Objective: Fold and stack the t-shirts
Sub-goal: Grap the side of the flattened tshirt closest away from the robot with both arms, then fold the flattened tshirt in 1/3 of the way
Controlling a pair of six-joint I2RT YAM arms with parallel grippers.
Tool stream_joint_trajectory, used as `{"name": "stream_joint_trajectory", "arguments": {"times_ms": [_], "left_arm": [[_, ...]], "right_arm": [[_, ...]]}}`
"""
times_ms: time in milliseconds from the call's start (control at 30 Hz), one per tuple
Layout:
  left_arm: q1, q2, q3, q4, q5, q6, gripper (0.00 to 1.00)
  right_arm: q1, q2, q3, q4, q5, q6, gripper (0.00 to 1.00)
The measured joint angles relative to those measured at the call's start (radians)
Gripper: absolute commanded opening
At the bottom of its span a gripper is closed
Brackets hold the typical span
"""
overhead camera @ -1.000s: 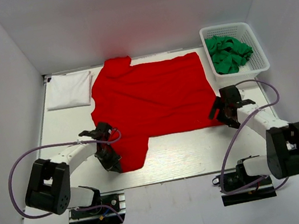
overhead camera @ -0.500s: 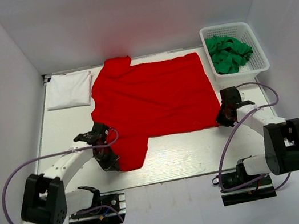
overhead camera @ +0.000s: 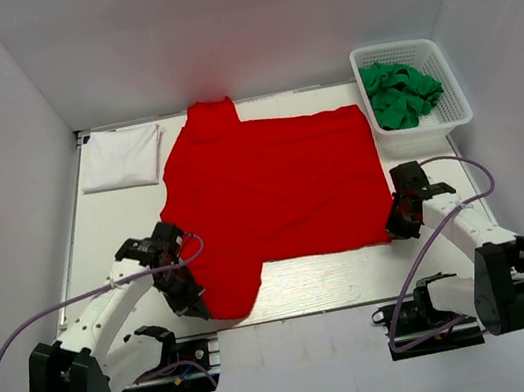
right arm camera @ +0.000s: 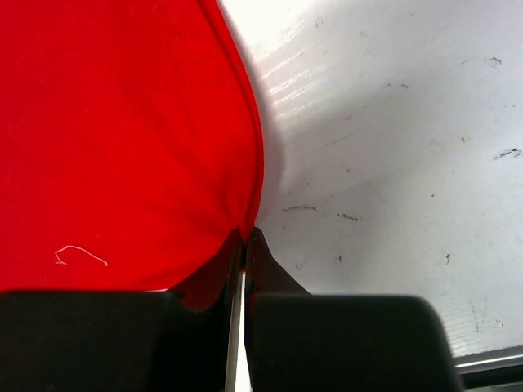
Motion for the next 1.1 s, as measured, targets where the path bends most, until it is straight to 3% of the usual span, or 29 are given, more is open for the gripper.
{"name": "stream_joint_trajectory", "arguments": {"times_ms": [100, 333, 500, 767, 1100], "left_arm": [[0.000, 0.070, 0.121, -0.013, -0.004, 0.035, 0.00], [0.002, 0.329, 0.496, 0.146, -0.049, 0.132, 0.00], [0.018, 0.394, 0.621, 0.235, -0.125, 0.172, 0.00], [0.036, 0.456, 0.722, 0.325, -0.309, 0.174, 0.00], [0.085, 0.540, 0.747, 0.454, -0.414, 0.185, 0.00]], "right_arm": [[0.001, -0.003, 0.001, -0.009, -0.001, -0.014, 0.00], [0.001, 0.029, 0.111, -0.027, -0.012, -0.068, 0.00], [0.003, 0.117, 0.258, -0.029, -0.018, -0.126, 0.00], [0.002, 0.256, 0.424, -0.033, 0.011, -0.175, 0.00], [0.002, 0.346, 0.546, -0.053, 0.033, -0.179, 0.00]]}}
